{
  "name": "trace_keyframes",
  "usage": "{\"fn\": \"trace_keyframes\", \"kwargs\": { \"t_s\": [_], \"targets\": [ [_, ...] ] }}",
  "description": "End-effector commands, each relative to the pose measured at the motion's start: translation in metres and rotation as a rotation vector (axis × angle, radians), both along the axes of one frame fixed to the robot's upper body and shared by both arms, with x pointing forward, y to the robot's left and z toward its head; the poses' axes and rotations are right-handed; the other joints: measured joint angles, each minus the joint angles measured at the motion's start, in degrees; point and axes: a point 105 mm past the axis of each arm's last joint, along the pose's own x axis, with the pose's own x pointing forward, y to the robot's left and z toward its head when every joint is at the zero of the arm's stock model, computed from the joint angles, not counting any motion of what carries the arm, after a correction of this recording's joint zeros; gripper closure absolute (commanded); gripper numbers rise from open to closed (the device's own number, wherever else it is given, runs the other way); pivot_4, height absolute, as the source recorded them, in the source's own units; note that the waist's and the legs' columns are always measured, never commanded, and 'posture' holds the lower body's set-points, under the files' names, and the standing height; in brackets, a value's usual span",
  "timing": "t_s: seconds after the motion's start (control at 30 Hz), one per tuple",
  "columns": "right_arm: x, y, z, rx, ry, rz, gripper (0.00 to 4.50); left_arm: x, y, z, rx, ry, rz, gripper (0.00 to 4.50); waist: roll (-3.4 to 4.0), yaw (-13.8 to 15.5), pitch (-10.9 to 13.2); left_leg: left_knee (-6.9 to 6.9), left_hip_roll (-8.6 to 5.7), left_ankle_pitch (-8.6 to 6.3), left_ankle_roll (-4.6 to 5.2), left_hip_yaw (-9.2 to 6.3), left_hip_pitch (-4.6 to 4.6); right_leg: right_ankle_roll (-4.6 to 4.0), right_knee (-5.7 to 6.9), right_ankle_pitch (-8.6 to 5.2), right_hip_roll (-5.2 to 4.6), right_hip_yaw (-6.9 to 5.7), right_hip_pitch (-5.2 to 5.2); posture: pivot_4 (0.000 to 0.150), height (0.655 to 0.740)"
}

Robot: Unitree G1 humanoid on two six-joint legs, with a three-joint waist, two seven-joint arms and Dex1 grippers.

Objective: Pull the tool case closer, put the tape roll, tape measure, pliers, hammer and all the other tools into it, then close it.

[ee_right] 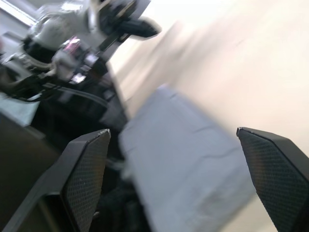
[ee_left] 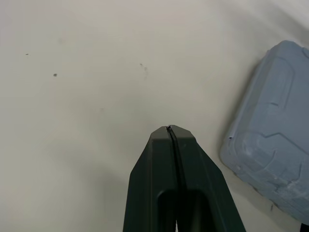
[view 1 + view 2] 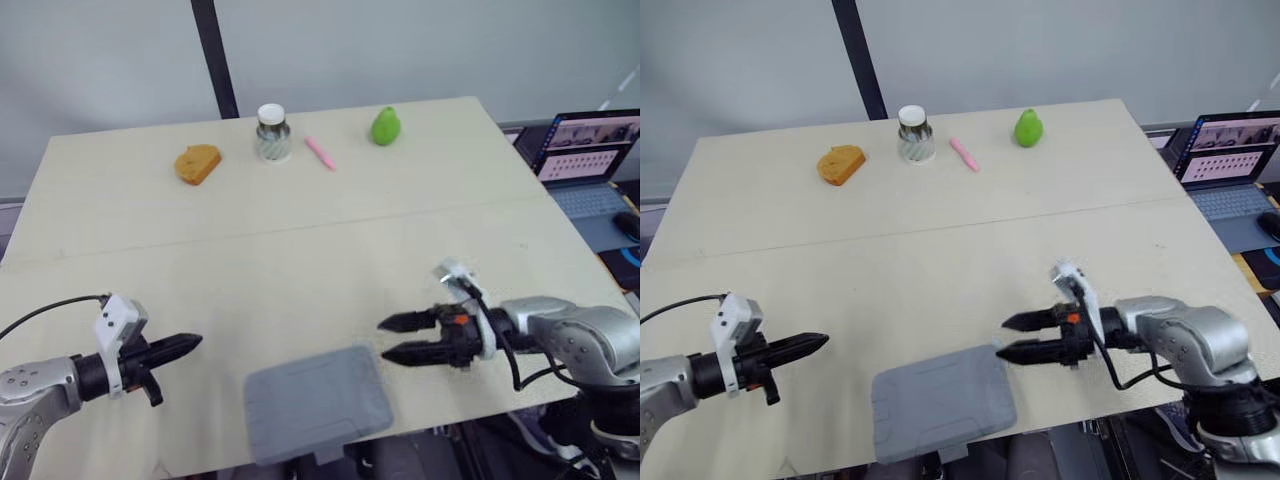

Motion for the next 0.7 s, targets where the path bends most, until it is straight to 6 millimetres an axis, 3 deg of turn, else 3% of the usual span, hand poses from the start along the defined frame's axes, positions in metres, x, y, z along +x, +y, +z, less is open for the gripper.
{"fn": "trace_keyframes", "kwargs": {
  "t_s": [0.03, 0.27, 0.5, 0.7],
  "targets": [
    [0.016, -0.045, -0.007, -0.15, -0.183, -0.144, 0.0, -0.003, 0.026, 0.007, 0.057, -0.054, 0.083, 3.64, -0.04, 0.03, -0.01, 0.0, 0.0, 0.0, 0.0, 0.0, 0.0, 0.0, -0.01, 0.0, 0.01, -0.01, 0.0, 0.15, 0.74],
    [0.025, -0.109, -0.021, -0.225, -0.257, -0.352, 0.0, -0.007, 0.057, 0.006, 0.101, -0.069, 0.16, 0.04, -0.14, 0.0, 0.04, 0.03, 0.01, 0.02, 0.06, 0.15, 0.05, 0.04, -0.09, 0.02, 0.02, -0.12, 0.08, 0.15, 0.74],
    [0.026, -0.152, -0.033, -0.298, -0.259, -0.474, 0.0, -0.011, 0.081, 0.007, 0.144, -0.084, 0.21, 0.04, -0.15, -0.21, 0.04, 0.04, 0.08, 0.06, 0.04, 0.2, 0.16, 0.03, -0.16, 0.02, -0.03, -0.11, 0.08, 0.15, 0.74],
    [0.029, -0.162, -0.04, -0.31, -0.267, -0.492, 0.0, -0.011, 0.084, 0.006, 0.156, -0.09, 0.218, 0.04, -0.15, -0.18, 0.04, 0.04, 0.05, 0.06, 0.04, 0.27, 0.24, 0.03, -0.09, 0.02, -0.13, -0.07, 0.08, 0.15, 0.74]
  ]
}}
